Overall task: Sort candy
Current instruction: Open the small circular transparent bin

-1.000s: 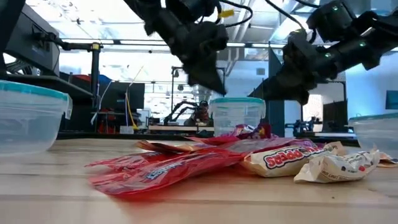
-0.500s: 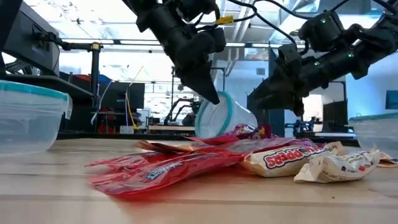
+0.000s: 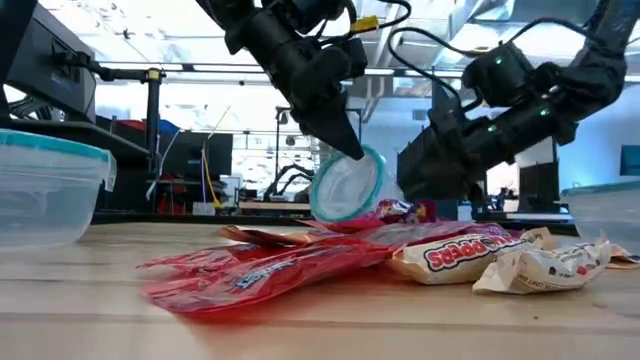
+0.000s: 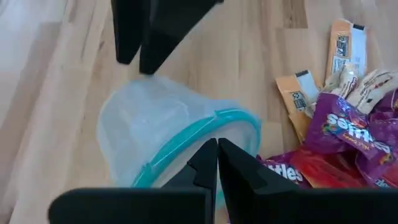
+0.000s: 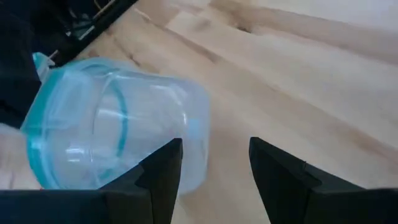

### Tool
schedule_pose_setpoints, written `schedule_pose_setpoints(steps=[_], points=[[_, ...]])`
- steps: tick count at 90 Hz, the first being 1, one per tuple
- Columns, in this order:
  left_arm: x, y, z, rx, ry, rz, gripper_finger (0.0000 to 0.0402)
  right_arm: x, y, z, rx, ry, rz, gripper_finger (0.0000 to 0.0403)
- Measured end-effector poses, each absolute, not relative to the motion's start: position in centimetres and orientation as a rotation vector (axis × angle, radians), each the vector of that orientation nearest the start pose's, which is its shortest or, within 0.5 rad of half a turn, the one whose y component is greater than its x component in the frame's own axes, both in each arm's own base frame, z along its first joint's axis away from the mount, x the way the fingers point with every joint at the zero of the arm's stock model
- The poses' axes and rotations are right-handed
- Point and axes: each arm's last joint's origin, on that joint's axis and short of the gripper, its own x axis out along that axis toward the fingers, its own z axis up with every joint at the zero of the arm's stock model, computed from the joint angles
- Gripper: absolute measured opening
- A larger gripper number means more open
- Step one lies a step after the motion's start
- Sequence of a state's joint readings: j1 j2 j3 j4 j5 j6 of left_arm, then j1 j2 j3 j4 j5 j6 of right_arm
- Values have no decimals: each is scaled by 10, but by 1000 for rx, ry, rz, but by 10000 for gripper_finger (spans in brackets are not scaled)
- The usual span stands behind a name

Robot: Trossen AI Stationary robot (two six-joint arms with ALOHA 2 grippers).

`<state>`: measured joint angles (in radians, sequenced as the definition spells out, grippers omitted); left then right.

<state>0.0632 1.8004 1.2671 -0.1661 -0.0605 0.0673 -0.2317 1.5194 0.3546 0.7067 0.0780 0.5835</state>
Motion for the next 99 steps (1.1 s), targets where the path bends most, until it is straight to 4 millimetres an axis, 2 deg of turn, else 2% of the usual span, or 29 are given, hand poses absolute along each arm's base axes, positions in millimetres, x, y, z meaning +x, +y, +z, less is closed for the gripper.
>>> schedule_pose_setpoints(steps=[42, 69, 79, 90, 99], points=[[395, 62, 231, 46, 629, 153, 0, 271, -51, 106, 657, 444, -358, 175], [395, 75, 235, 68, 591, 137, 0, 271, -53, 107, 681, 440, -349, 175], [394, 76, 233, 85, 605, 125, 0, 268, -52, 107, 650, 493, -327, 175], [392, 74, 238, 88, 601, 119, 0, 262, -50, 115, 589, 549, -319, 175], [385, 71, 246, 77, 623, 132, 0, 254, -48, 131, 537, 571, -294, 175]])
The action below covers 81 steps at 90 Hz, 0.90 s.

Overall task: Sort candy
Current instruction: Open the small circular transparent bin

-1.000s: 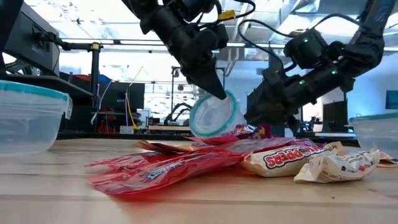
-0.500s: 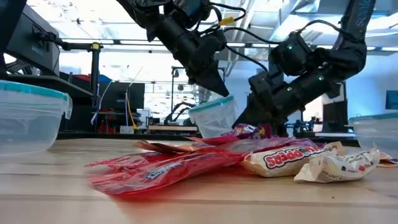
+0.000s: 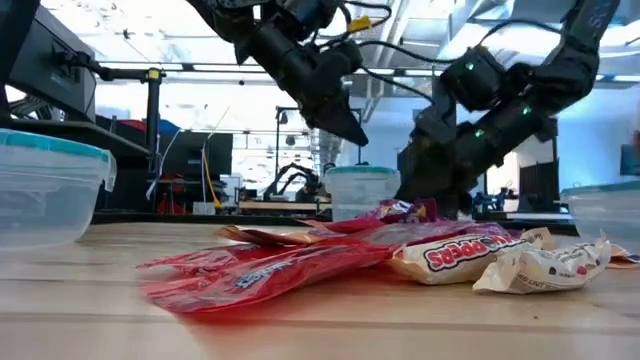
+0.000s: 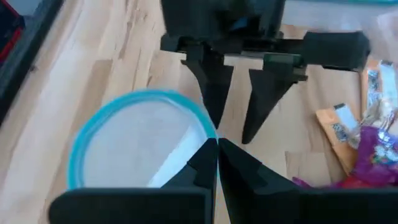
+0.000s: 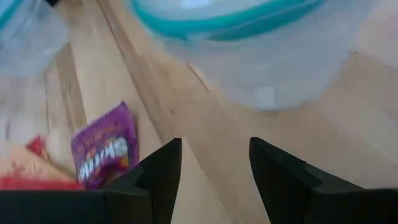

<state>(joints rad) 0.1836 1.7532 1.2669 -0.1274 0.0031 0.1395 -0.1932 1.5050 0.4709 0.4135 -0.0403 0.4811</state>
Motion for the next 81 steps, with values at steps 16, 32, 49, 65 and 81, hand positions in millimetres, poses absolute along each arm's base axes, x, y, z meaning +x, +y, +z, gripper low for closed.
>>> schedule_pose_setpoints(steps=[16, 32, 49, 65, 81], points=[[362, 53, 266, 74, 716, 205, 0, 233, -46, 169, 443, 530, -273, 175], [351, 43, 251, 63, 752, 221, 0, 223, -67, 189, 360, 388, -453, 175], [357, 55, 245, 34, 508, 259, 0, 227, -86, 189, 397, 318, -396, 175], [369, 75, 250, -21, 303, 169, 0, 227, -86, 181, 388, 375, -399, 175], [382, 96, 213, -95, 335, 130, 0, 223, -84, 174, 383, 403, -409, 175]])
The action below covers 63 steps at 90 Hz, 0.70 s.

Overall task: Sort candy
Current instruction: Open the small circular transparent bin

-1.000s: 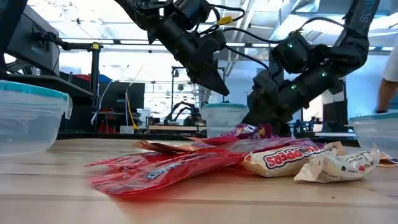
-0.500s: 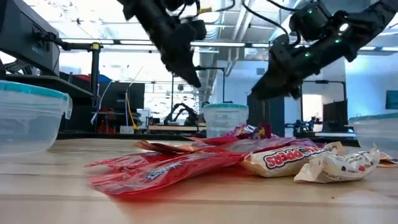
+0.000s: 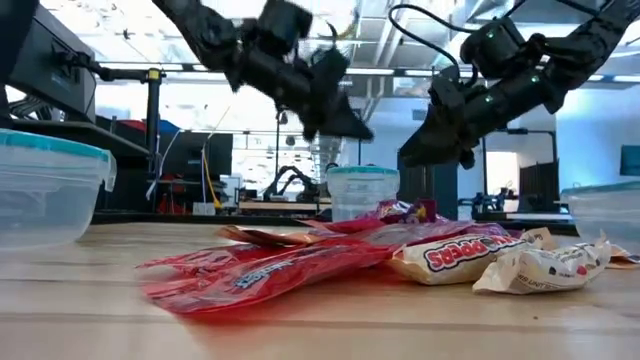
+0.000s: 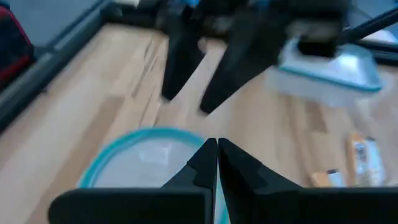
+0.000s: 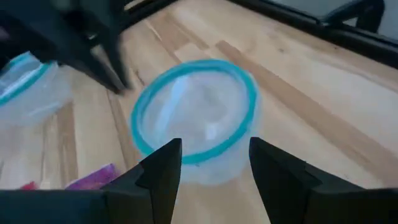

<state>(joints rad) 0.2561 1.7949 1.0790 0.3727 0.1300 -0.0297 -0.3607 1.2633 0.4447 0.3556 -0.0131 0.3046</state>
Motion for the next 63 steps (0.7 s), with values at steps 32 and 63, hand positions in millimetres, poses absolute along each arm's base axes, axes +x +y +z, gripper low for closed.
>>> schedule_pose_setpoints(steps=[32, 63], points=[[386, 109, 197, -75, 340, 80, 0, 206, -72, 147, 274, 427, -356, 175], [387, 112, 203, -18, 275, 61, 0, 209, -66, 151, 190, 399, -302, 175]])
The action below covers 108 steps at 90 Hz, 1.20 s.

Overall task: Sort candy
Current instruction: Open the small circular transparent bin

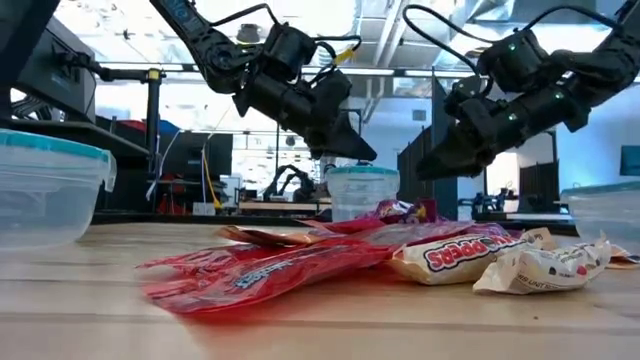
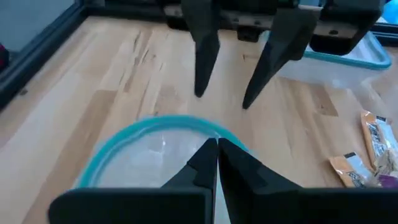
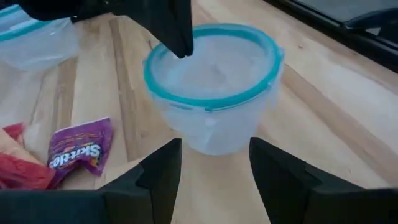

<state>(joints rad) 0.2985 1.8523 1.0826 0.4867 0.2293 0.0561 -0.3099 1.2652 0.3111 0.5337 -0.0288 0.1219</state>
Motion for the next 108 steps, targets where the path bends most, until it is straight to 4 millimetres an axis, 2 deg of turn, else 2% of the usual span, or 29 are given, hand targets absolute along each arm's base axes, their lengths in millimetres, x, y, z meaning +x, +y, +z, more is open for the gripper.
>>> schedule_pose_setpoints(steps=[6, 20, 27, 44, 61, 75, 91, 108], points=[[388, 112, 205, -3, 248, 60, 0, 210, -66, 153, 186, 373, -298, 177], [391, 118, 188, -36, 281, 71, 0, 212, -65, 155, 182, 348, -283, 191], [394, 119, 186, -39, 273, 71, 0, 213, -62, 154, 184, 355, -263, 202], [396, 116, 176, -47, 306, 54, 0, 220, -62, 138, 202, 398, -255, 224], [395, 116, 175, -38, 315, 52, 0, 230, -65, 126, 200, 374, -244, 224], [395, 116, 174, -17, 325, 45, 0, 235, -64, 117, 268, 401, -157, 222], [396, 117, 171, -10, 335, 41, 0, 245, -68, 117, 270, 378, -137, 221], [395, 117, 170, -8, 343, 45, 0, 245, -74, 115, 263, 385, -143, 221]])
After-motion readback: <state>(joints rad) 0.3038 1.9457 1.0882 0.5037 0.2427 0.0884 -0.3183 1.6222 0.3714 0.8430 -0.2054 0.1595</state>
